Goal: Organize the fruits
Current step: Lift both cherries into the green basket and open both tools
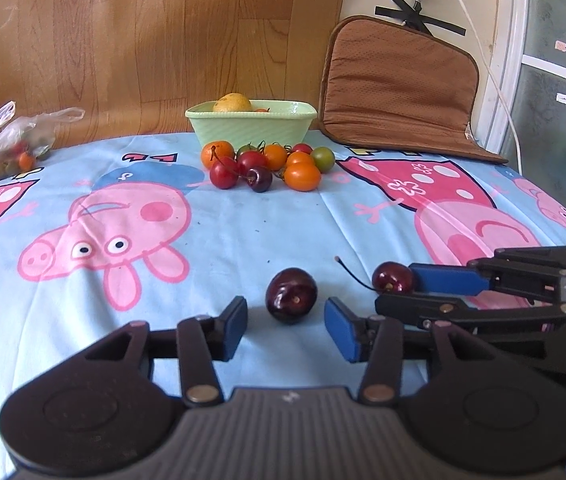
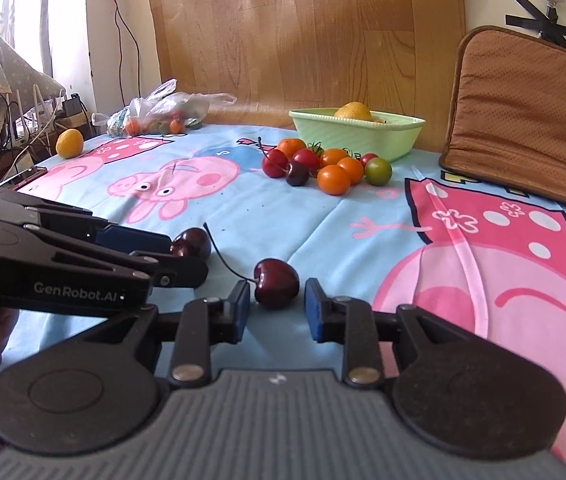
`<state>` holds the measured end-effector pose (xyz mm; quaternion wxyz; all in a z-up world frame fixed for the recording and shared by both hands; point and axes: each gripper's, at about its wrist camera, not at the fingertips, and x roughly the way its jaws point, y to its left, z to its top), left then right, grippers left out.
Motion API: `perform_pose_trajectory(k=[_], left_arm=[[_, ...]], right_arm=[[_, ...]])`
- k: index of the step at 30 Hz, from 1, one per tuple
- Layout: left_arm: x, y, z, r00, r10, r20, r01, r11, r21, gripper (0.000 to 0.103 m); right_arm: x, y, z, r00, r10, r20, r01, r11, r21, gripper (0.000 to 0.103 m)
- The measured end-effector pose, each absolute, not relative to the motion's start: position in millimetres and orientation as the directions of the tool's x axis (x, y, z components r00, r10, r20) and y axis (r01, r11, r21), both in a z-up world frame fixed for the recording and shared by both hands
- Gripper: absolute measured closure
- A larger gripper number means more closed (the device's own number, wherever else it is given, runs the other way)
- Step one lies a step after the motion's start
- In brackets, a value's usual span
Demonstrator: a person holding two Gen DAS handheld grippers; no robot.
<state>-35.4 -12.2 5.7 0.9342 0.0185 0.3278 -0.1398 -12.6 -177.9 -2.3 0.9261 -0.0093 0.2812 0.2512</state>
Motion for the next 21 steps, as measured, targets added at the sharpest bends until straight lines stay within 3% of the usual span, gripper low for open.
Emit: perform_pose_trajectory(k=[21], left_arm=[[-34.2,-9.1,4.0,0.761,-0.233,-0.606,0.271,0.962,-0.030,0.053]], right_arm=[[-14.3,-179.0,-4.5,0.714,0.461,-0.527,-0.469,0.874,0.128,0.066]])
